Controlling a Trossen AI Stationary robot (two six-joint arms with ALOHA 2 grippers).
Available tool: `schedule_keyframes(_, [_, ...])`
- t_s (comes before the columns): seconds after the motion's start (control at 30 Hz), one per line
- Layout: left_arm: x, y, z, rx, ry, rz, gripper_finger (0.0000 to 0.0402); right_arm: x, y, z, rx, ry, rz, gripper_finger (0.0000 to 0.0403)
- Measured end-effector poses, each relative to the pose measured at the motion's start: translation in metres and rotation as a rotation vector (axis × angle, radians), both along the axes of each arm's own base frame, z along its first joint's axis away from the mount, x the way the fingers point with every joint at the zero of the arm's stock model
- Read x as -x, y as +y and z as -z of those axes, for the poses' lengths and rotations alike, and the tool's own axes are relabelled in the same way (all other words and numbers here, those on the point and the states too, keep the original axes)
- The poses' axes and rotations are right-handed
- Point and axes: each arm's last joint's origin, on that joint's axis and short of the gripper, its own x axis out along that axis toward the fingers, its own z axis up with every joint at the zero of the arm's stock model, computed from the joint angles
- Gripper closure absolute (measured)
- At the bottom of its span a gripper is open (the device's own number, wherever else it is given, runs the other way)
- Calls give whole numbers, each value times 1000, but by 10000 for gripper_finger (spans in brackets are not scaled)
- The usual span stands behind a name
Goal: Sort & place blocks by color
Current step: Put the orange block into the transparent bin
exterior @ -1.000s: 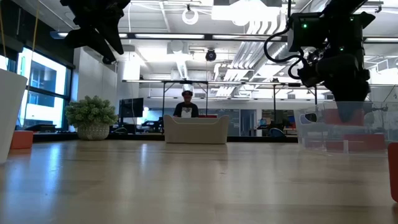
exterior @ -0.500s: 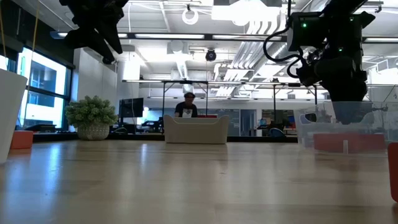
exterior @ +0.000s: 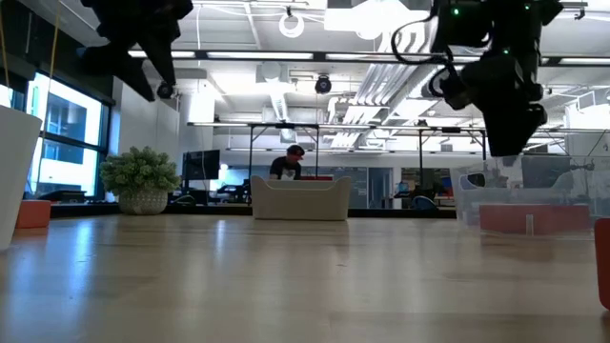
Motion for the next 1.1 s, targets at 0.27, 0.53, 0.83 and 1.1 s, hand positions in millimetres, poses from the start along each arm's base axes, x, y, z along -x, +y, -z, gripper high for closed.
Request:
schedule_keyframes(0.27, [1,-14,10,92,94,-133,188,-7,-3,-20,59,-55,4,190])
schedule_keyframes(0.53, [2,-29,52,169,243,-206,188,-9,-3,-25,62,-73,5,190])
schedule_keyframes(0.83, [13,-42,83,232,330,-303,188,-9,-3,-25,60,-72,12,190])
schedule_keyframes(1.1, [23,-46,102,249,385,-356,188,-10,-3,-25,62,-86,13,190])
